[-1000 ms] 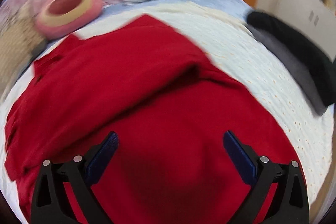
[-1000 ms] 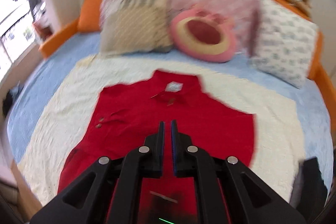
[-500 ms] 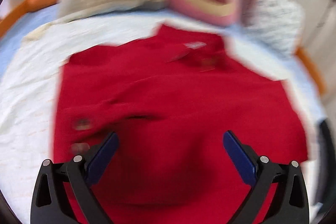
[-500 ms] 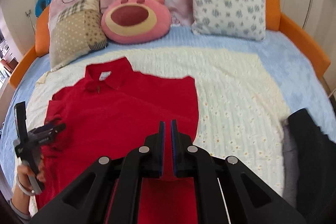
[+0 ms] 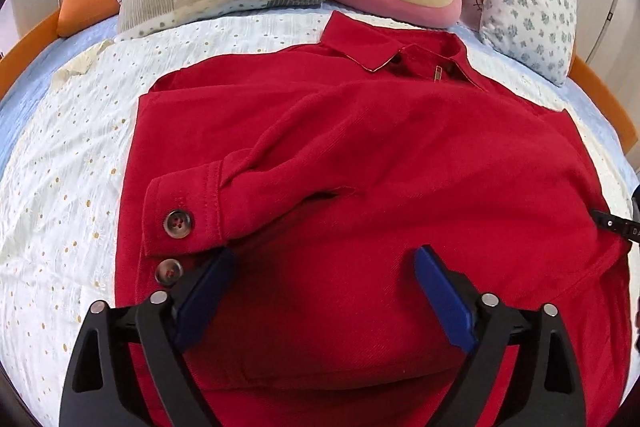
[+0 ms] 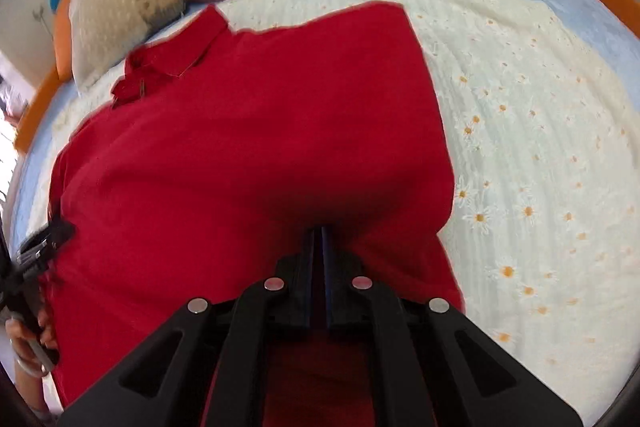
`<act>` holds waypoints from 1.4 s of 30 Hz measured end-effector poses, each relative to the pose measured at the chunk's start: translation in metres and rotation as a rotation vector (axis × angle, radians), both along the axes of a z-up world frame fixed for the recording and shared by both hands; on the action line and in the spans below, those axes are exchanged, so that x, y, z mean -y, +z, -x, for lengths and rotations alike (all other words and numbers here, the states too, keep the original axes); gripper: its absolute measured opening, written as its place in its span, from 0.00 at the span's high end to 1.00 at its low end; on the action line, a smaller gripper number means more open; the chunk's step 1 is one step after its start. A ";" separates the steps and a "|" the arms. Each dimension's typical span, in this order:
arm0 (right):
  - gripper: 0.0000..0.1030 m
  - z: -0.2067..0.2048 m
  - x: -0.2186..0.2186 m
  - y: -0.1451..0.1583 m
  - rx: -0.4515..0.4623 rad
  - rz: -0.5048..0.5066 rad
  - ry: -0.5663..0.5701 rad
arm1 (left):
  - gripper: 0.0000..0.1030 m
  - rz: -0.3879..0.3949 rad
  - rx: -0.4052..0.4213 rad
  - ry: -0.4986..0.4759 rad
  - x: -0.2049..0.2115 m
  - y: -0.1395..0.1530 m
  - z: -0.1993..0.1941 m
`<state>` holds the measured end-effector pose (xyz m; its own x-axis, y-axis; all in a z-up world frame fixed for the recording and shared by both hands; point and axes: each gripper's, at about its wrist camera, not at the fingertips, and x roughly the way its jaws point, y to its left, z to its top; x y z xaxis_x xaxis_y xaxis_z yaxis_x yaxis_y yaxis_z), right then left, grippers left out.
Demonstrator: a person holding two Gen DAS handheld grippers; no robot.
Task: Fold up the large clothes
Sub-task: 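Grasp the shirt side edge with the right tool and fold it toward the collar line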
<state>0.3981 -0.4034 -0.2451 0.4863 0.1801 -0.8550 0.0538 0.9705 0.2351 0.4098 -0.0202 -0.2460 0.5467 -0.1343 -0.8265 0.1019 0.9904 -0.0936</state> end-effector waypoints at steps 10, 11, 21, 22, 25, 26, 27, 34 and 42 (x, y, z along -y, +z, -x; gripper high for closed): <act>0.93 -0.002 0.017 0.048 0.084 -0.008 -0.071 | 0.03 0.001 0.063 -0.014 0.002 -0.006 0.006; 0.93 0.002 0.014 0.047 0.077 0.003 -0.052 | 0.03 -0.002 0.069 -0.012 0.003 -0.007 0.006; 0.96 0.078 -0.013 -0.006 0.109 0.009 0.039 | 0.03 -0.027 0.054 -0.017 0.005 -0.006 0.005; 0.96 0.081 -0.013 -0.005 0.126 0.011 0.041 | 0.03 -0.029 0.034 -0.026 0.006 -0.004 0.003; 0.96 0.082 -0.013 -0.005 0.124 0.014 0.038 | 0.03 0.130 -0.005 -0.068 -0.001 0.024 0.002; 0.96 0.081 -0.013 -0.006 0.124 0.015 0.036 | 0.03 0.158 0.004 -0.070 -0.002 0.032 0.002; 0.96 0.080 -0.015 -0.006 0.124 0.022 0.038 | 0.03 0.183 0.033 -0.067 -0.003 0.046 0.001; 0.96 0.086 -0.018 -0.007 0.159 0.059 0.025 | 0.03 0.187 -0.010 0.067 -0.013 0.035 -0.054; 0.93 0.067 -0.019 0.046 0.205 -0.075 -0.015 | 0.03 -0.009 0.086 0.056 0.008 -0.010 -0.044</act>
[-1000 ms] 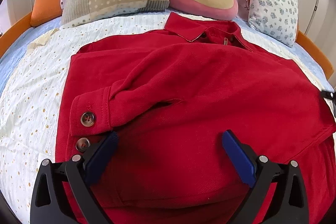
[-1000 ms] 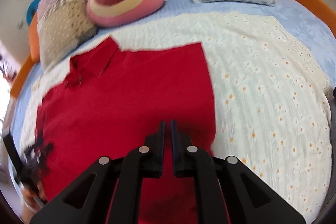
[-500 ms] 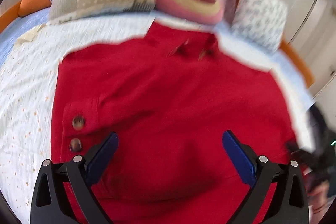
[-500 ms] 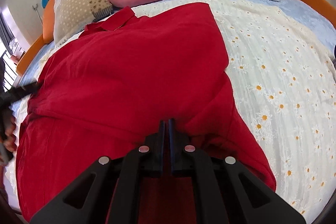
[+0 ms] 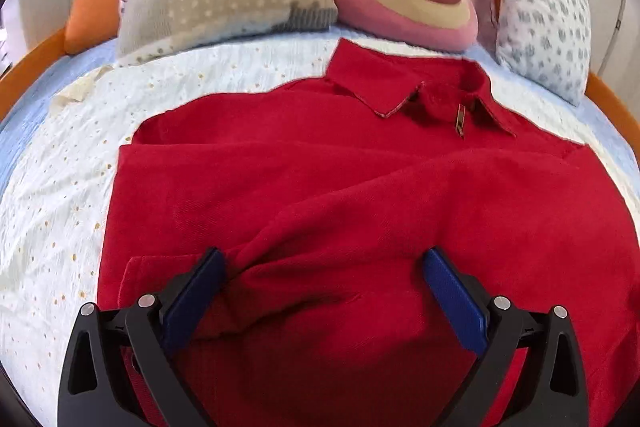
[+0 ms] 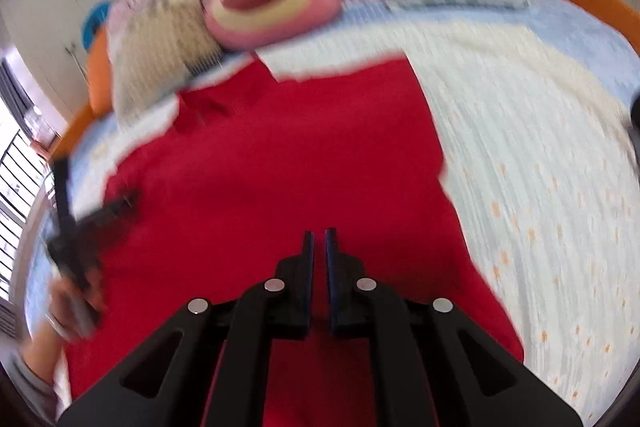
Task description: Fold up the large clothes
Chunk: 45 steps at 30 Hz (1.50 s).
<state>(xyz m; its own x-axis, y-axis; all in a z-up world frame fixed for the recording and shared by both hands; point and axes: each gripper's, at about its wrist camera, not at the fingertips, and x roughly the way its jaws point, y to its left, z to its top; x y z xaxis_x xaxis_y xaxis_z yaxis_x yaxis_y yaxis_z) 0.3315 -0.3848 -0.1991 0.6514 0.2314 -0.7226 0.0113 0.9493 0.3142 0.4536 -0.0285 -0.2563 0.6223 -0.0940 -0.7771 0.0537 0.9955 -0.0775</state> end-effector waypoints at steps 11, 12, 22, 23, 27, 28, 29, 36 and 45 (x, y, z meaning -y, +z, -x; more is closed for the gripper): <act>0.93 -0.107 -0.060 -0.028 -0.098 0.117 0.039 | 0.03 0.008 0.027 0.000 -0.003 -0.003 0.003; 0.93 -0.106 -0.061 -0.034 -0.098 0.129 0.045 | 0.03 0.008 0.028 0.001 -0.003 -0.003 0.004; 0.93 -0.101 0.006 0.007 0.021 0.105 -0.156 | 0.03 -0.014 0.038 0.004 -0.002 -0.004 0.003; 0.93 -0.106 0.012 0.004 0.003 0.114 -0.168 | 0.03 -0.014 0.039 0.004 -0.002 -0.004 0.003; 0.93 -0.124 0.020 -0.008 -0.039 0.176 -0.187 | 0.03 -0.012 0.041 0.004 -0.002 -0.005 0.004; 0.93 -0.129 0.021 -0.011 -0.049 0.194 -0.186 | 0.03 -0.012 0.041 0.004 -0.002 -0.005 0.004; 0.93 -0.131 0.021 -0.014 -0.055 0.204 -0.185 | 0.03 -0.011 0.042 0.004 -0.002 -0.004 0.003; 0.94 -0.141 0.013 -0.047 -0.053 0.284 -0.199 | 0.02 -0.033 0.053 0.011 0.002 -0.006 0.004; 0.92 -0.077 0.009 0.000 0.073 0.166 -0.177 | 0.02 -0.043 0.047 0.012 0.004 -0.007 0.003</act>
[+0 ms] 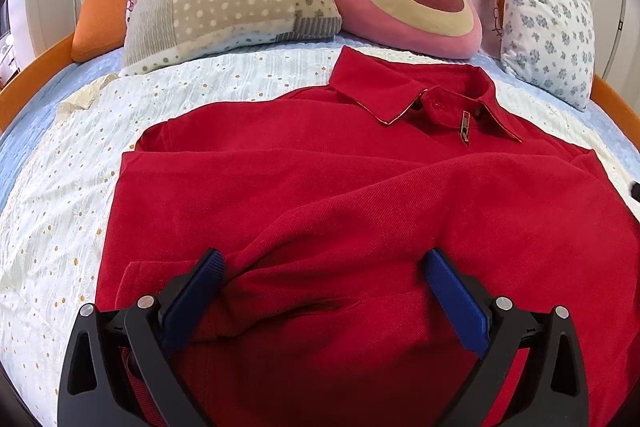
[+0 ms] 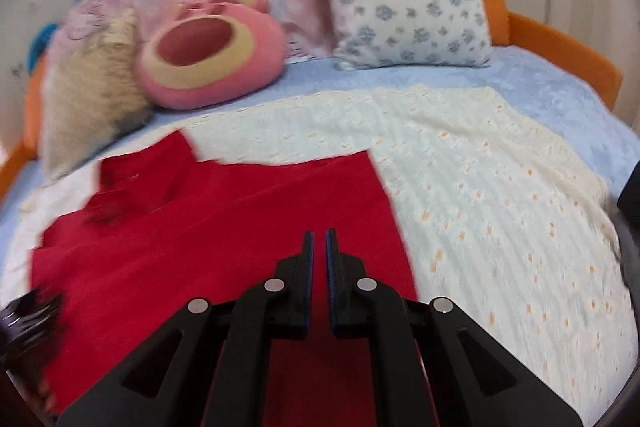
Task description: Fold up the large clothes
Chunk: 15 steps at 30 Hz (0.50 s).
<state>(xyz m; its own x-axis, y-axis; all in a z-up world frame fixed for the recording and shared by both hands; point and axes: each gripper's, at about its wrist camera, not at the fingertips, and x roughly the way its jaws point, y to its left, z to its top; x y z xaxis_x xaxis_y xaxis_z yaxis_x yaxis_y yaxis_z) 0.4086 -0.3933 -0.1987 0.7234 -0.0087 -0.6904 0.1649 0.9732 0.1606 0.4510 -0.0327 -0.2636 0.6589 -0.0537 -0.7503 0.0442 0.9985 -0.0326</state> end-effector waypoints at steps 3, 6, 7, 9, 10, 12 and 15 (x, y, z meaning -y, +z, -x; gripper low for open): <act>0.74 0.033 -0.008 0.020 -0.027 0.005 0.077 | 0.02 -0.020 -0.021 -0.001 0.001 0.005 0.001; 0.25 0.081 -0.011 0.048 0.005 0.077 0.117 | 0.02 -0.110 0.017 -0.003 0.009 0.031 0.021; 0.23 0.092 -0.012 0.055 0.018 0.098 0.122 | 0.02 -0.117 0.022 -0.031 0.012 0.042 0.030; 0.24 0.122 -0.013 0.068 0.012 0.158 0.146 | 0.02 -0.121 0.020 -0.102 0.015 0.065 0.052; 0.24 0.132 -0.013 0.070 0.001 0.162 0.157 | 0.02 -0.135 0.015 -0.128 0.015 0.077 0.068; 0.24 0.156 -0.012 0.073 -0.034 0.181 0.190 | 0.02 -0.135 0.018 -0.159 0.007 0.097 0.103; 0.24 0.199 -0.004 0.074 -0.072 0.185 0.217 | 0.02 -0.113 0.005 -0.173 -0.016 0.117 0.156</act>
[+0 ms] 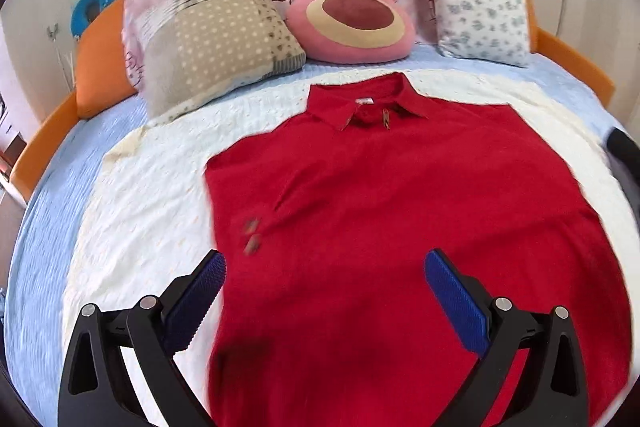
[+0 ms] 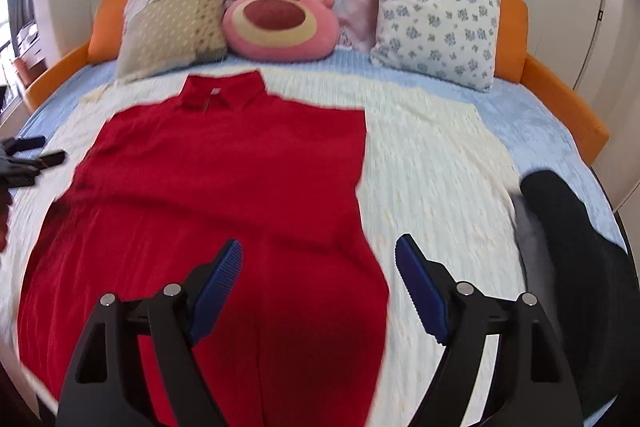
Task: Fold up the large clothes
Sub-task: 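Move both tools down to the ribbed hem of the folded shirt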
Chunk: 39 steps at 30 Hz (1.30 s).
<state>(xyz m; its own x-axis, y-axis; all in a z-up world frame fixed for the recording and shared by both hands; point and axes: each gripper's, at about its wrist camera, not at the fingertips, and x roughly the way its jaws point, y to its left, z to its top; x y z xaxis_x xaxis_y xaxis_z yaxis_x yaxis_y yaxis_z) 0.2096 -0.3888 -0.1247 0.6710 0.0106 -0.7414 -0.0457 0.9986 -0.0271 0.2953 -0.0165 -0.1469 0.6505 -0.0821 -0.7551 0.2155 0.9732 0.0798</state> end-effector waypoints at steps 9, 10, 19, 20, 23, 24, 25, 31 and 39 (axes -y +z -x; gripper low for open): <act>0.24 0.101 0.016 -0.036 -0.133 -0.107 0.025 | 0.02 0.119 -0.196 0.016 -0.102 -0.041 0.120; 0.24 0.111 0.015 -0.043 -0.155 -0.112 0.037 | 0.02 0.126 -0.220 0.020 -0.109 -0.050 0.129; 0.24 0.147 0.008 -0.066 -0.255 -0.193 0.056 | 0.02 0.372 -0.468 0.101 -0.148 -0.119 0.175; 0.24 0.147 0.008 -0.067 -0.258 -0.199 0.058 | 0.02 0.389 -0.481 0.106 -0.148 -0.125 0.177; 0.24 0.151 0.006 -0.066 -0.266 -0.207 0.064 | 0.02 0.469 -0.549 0.095 -0.144 -0.143 0.181; 0.24 0.153 0.006 -0.066 -0.266 -0.208 0.064 | 0.02 0.501 -0.572 0.085 -0.141 -0.146 0.182; 0.24 0.155 0.006 -0.065 -0.266 -0.212 0.067 | 0.02 0.523 -0.585 0.076 -0.138 -0.147 0.184; 0.24 0.161 0.017 -0.071 -0.301 -0.297 0.063 | 0.02 0.529 -0.606 0.035 -0.118 -0.150 0.198; 0.24 0.150 0.031 -0.097 -0.400 -0.466 0.046 | 0.02 0.669 -0.562 0.030 -0.127 -0.125 0.201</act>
<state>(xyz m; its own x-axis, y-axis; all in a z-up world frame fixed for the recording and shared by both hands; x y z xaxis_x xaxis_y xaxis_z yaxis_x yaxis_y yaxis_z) 0.0595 -0.4201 -0.2218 0.3329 0.4164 -0.8460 -0.0051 0.8980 0.4399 0.0938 0.1109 -0.2718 0.2055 -0.6117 -0.7640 0.0247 0.7836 -0.6208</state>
